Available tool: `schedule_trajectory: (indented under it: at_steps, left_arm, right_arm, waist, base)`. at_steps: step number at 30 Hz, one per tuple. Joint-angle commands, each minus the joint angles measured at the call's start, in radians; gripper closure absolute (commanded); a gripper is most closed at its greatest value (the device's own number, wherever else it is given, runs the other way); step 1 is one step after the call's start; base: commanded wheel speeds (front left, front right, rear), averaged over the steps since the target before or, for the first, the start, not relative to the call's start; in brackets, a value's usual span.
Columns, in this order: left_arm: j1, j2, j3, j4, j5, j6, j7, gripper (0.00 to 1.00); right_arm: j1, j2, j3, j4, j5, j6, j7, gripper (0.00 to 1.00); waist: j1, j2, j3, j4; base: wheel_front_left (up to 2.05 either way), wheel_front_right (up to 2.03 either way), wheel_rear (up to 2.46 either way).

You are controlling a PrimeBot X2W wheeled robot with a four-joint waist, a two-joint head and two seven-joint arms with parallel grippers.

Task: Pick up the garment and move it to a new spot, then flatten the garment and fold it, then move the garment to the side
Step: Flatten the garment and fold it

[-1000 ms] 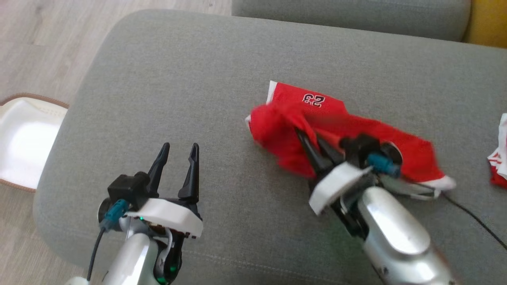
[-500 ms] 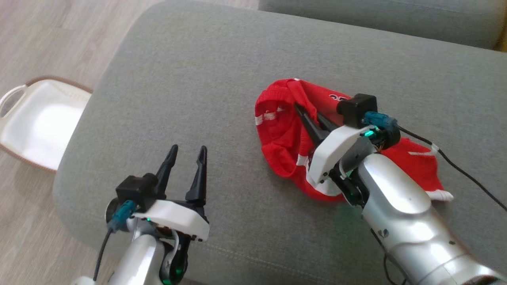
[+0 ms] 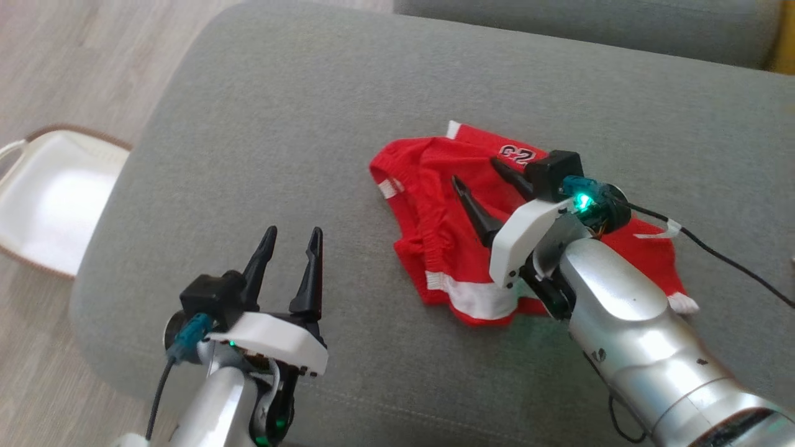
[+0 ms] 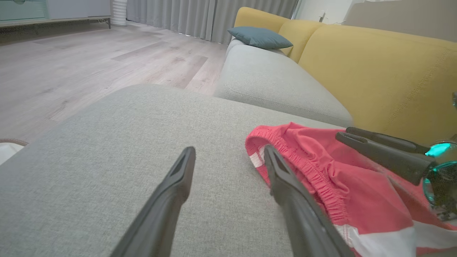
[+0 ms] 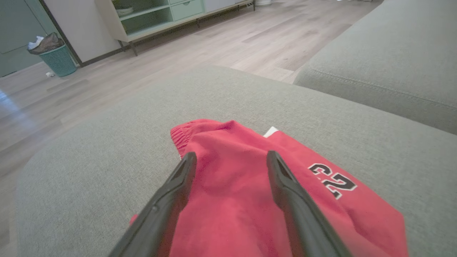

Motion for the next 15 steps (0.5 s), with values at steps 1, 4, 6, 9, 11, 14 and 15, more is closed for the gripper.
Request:
schedule_trajectory:
  at_steps: [1, 4, 6, 9, 11, 14, 15]
  left_arm:
    - [-0.045, 0.003, 0.036, -0.037, 0.003, 0.002, -0.012, 0.0]
    - [-0.046, 0.003, 0.046, -0.042, 0.009, -0.001, -0.012, 0.0]
    - [-0.043, 0.003, 0.053, -0.047, 0.013, -0.001, -0.012, 0.0]
    - [-0.037, 0.003, 0.063, -0.057, 0.017, -0.001, -0.012, 0.0]
    - [-0.032, 0.003, 0.069, -0.065, 0.018, -0.001, -0.012, 0.0]
    - [-0.023, 0.003, 0.078, -0.08, 0.018, 0.002, -0.012, 0.0]
    - [-0.021, 0.003, 0.081, -0.086, 0.017, 0.002, -0.012, 0.0]
  right_arm:
    - [-0.034, 0.016, 0.009, -0.02, 0.005, 0.003, -0.02, 0.0]
    - [-0.035, 0.016, -0.003, -0.017, 0.002, 0.003, -0.05, 0.0]
    - [-0.029, 0.016, -0.015, -0.017, -0.006, 0.003, -0.072, 0.0]
    - [-0.011, 0.016, -0.048, -0.019, -0.031, 0.003, -0.11, 0.0]
    - [0.009, 0.016, -0.088, -0.025, -0.051, 0.003, -0.135, 0.0]
    - [0.053, 0.015, -0.154, -0.053, -0.104, 0.003, -0.164, 0.0]
    - [0.073, 0.015, -0.178, -0.072, -0.125, 0.003, -0.171, 0.0]
  waist:
    - [0.0, 0.0, -0.009, -0.024]
    - [0.0, 0.0, -0.018, -0.057]
    - [0.0, 0.0, -0.028, -0.082]
    - [0.0, 0.0, -0.041, -0.118]
    - [0.0, 0.0, -0.047, -0.141]
    - [0.0, 0.0, -0.054, -0.177]
    - [0.0, 0.0, -0.054, -0.187]
  base:
    - [0.0, 0.0, 0.0]
    - [0.0, 0.0, 0.0]
    - [0.0, 0.0, 0.0]
    - [0.0, 0.0, 0.0]
    - [0.0, 0.0, 0.0]
    - [0.0, 0.0, 0.0]
    - [0.0, 0.0, 0.0]
